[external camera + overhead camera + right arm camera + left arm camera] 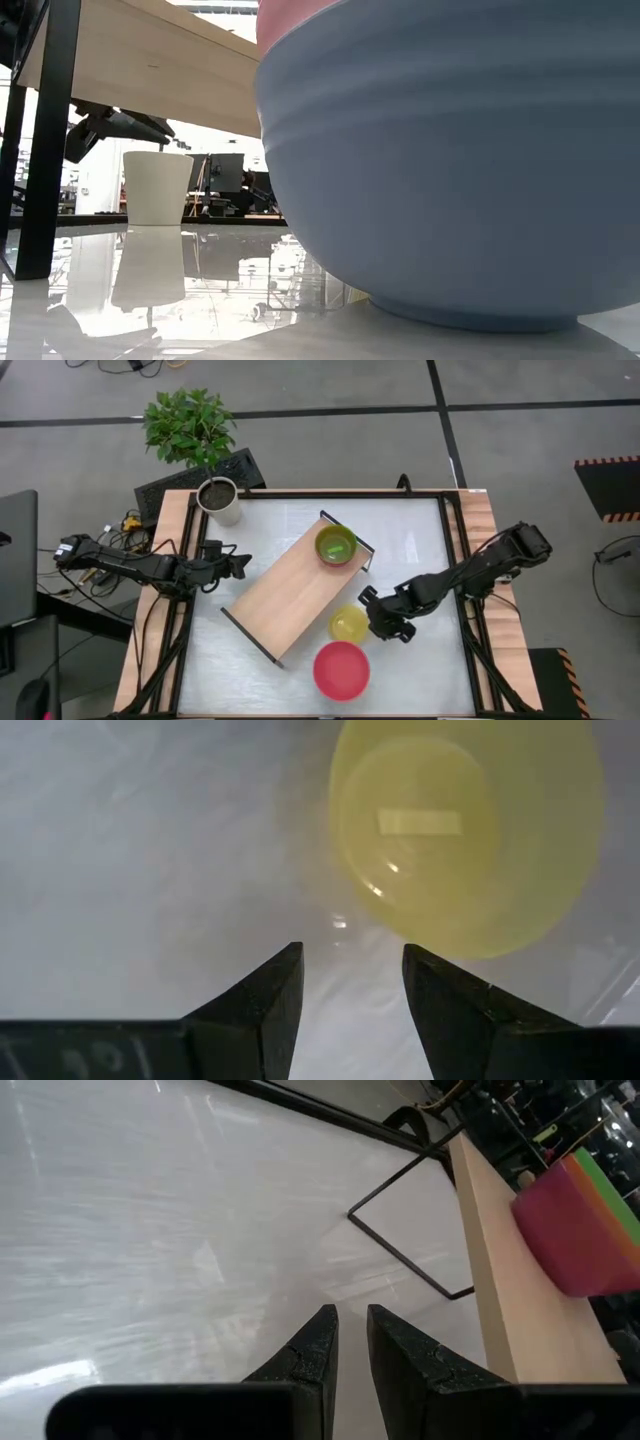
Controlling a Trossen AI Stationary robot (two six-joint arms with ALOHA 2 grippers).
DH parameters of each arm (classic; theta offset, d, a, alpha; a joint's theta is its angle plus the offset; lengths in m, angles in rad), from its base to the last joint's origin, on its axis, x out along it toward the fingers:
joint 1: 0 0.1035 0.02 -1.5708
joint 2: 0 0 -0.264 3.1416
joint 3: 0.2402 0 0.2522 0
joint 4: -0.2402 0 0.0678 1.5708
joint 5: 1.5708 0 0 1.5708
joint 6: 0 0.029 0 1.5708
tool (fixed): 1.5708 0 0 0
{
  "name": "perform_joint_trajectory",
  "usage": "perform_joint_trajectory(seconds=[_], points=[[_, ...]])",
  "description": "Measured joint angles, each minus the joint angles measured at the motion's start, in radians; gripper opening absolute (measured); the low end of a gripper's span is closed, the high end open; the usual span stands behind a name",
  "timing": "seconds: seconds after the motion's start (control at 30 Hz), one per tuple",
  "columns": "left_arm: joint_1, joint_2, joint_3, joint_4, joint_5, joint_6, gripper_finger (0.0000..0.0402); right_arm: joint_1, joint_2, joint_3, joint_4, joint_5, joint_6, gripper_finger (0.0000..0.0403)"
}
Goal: Place and stack bowls onto a shelf
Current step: Stack the yellow bowl on top of the green bowl into the shelf
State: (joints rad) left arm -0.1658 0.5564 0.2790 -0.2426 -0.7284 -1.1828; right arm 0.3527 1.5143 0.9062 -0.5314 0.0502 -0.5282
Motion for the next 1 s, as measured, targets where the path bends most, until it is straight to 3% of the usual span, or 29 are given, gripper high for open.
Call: perform_joint_trajectory(seconds=[0.27, 0.63, 0.73, 0.9, 1.0], points=[[0.0, 0.0, 0.0, -0.002, 0.0, 0.0, 0.0043, 0.03, -0.021, 0.001, 0.066, 0.002, -0.128, 0.0197], [0.0, 0.0, 0.0, -0.012, 0.04, -0.01, 0.0043, 0.004, 0.129, 0.001, 0.145, 0.012, -0.209, 0.0185], [0.0, 0.0, 0.0, -0.01, 0.043, -0.013, 0.0043, 0.004, 0.125, 0.002, 0.148, 0.069, -0.206, 0.0147], [0.0, 0.0, 0.0, -0.008, 0.043, -0.013, 0.0043, 0.006, 0.068, 0.012, 0.078, 0.136, -0.148, 0.003], [0.0, 0.0, 0.0, -0.009, 0.041, -0.008, 0.0043, 0.006, 0.03, 0.038, -0.005, 0.137, -0.03, 0.0022]])
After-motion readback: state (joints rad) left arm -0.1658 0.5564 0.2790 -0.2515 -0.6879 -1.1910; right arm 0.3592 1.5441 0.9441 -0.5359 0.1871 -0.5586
